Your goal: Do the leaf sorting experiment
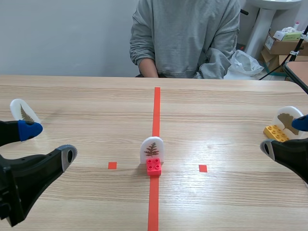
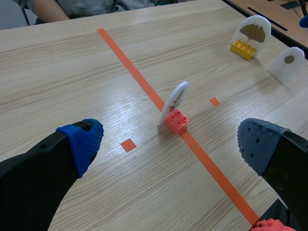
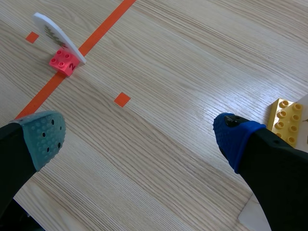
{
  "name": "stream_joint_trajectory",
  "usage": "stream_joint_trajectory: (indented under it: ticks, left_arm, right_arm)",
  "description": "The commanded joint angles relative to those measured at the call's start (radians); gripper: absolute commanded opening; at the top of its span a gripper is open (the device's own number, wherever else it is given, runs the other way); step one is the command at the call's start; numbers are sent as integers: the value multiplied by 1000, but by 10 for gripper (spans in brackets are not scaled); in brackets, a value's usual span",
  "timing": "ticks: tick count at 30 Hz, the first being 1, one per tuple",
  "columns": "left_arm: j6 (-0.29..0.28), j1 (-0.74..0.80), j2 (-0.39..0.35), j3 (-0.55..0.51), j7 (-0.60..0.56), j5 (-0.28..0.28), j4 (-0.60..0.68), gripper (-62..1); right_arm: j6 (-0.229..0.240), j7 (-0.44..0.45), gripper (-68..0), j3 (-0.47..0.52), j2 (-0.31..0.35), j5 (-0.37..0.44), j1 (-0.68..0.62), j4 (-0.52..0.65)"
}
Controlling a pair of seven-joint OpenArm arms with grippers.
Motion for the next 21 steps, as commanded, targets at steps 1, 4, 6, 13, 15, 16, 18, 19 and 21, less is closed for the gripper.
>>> stream_joint_trajectory:
  ticks: [1, 4, 6, 13, 15, 16, 18, 19, 21]
  left_arm:
    - [2, -3, 2, -2, -14, -10, 8, -11]
    - [2, -3, 2, -2, -14, -10, 8, -11]
    - [2, -3, 2, -2, -14, -10, 8, -11]
    - [2, -3, 2, -2, -11, -10, 8, -11]
    - [2, -6, 3, -2, 5, -9, 8, -11]
    - [1, -10, 2, -2, 16, -4, 8, -11]
    - [1, -29, 2, 1, 43, 19, 3, -11]
    - [1, -41, 2, 5, 50, 31, -1, -11]
    - [1, -66, -3, 17, 50, 45, -16, -11]
  right_arm:
    - [8, 15, -37, 13, 13, 14, 3, 12]
    - [8, 15, -37, 13, 13, 14, 3, 12]
    - [8, 15, -37, 13, 13, 14, 3, 12]
    - [8, 15, -37, 13, 13, 14, 3, 12]
    - [8, 15, -37, 13, 13, 14, 3, 12]
    - [8, 15, -37, 13, 13, 14, 3, 12]
    - [8, 15, -37, 13, 13, 14, 3, 12]
    - [8, 15, -37, 13, 13, 14, 3, 12]
    - [8, 15, -37, 13, 13, 14, 3, 12]
